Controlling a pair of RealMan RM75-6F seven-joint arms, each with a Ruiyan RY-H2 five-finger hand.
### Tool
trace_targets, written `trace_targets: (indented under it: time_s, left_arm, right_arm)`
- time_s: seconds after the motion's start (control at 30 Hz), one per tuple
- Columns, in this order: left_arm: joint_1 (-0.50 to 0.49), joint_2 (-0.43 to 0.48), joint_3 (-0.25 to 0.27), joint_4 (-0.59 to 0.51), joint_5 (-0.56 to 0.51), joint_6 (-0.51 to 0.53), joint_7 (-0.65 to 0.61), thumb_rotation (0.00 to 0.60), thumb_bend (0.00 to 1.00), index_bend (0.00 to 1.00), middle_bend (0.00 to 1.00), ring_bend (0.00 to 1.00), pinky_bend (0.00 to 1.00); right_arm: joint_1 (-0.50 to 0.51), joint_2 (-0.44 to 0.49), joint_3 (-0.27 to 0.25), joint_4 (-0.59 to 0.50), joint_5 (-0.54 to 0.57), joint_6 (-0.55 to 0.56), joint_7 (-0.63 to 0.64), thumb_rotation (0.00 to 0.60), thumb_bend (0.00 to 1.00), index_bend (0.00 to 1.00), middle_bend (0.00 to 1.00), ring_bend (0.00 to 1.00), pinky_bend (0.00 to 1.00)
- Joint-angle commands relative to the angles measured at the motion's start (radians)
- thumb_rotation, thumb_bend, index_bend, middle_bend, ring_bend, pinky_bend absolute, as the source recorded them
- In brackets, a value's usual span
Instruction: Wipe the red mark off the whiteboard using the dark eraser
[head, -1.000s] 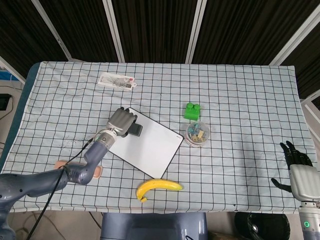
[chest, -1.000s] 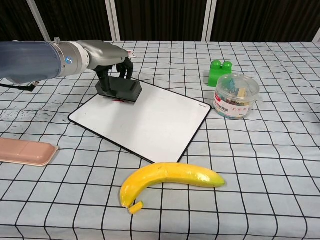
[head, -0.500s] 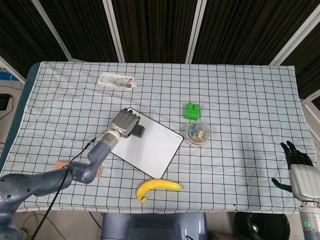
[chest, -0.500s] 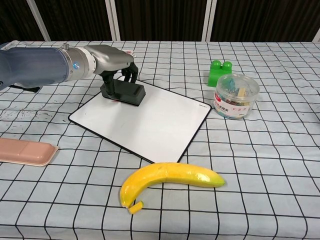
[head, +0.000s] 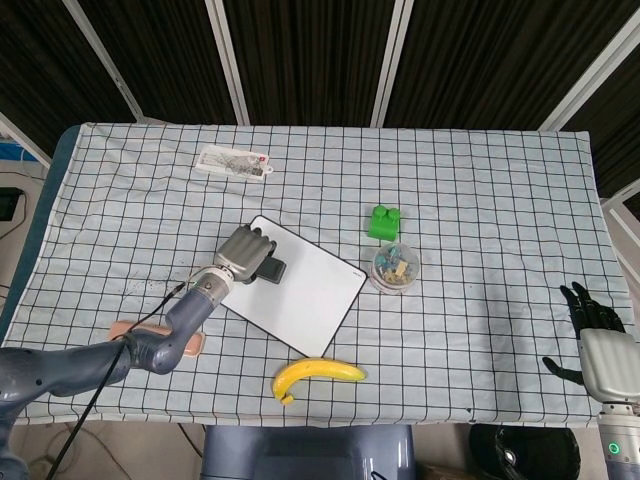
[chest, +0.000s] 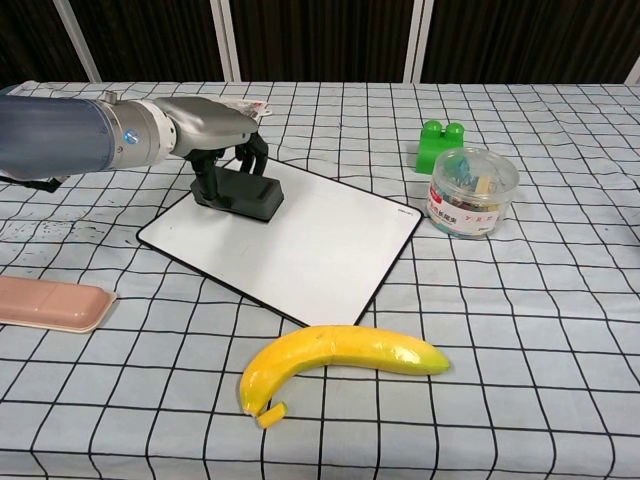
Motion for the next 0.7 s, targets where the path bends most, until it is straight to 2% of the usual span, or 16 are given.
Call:
trace_targets:
  time_s: [0.03,0.27,0.53,0.7]
  left_arm:
    - [0.008,0.02,0.006,-0.032,0.0,0.006,-0.005,0.6,0.28,0.48,0.47,0.24,0.32]
    - [0.01,0.018,0.017,-0.022,0.025,0.024,0.003,0.6,0.28,0.48,0.47,0.24,0.32]
    - [-0.005,-0.052,-0.005,0.083,0.063,0.038,-0.004,0.6,0.28,0.48,0.47,0.24,0.32]
    - [-0.018,-0.092,-0.025,0.163,0.05,0.008,-0.017,0.6,0.28,0.48,0.47,0.24,0.32]
  right_arm:
    - [0.0,0.0,0.0,0.0,0.001,-0.001,0.001,0.6,0.03,0.0,0.07,0.17,0.18]
    - [0.0,0.0,-0.001,-0.002,-0.001,-0.002,-0.001,0.6,0.03,0.0,0.07,0.17,0.18]
    - [0.0,0.001,0.001,-0.003,0.006,-0.003,0.004,0.6,0.03,0.0,0.07,0.17,0.18]
    - [-0.002,0.002,-0.001,-0.004,0.002,-0.001,0.004,0.6,0.03,0.0,0.07,0.17,0.18]
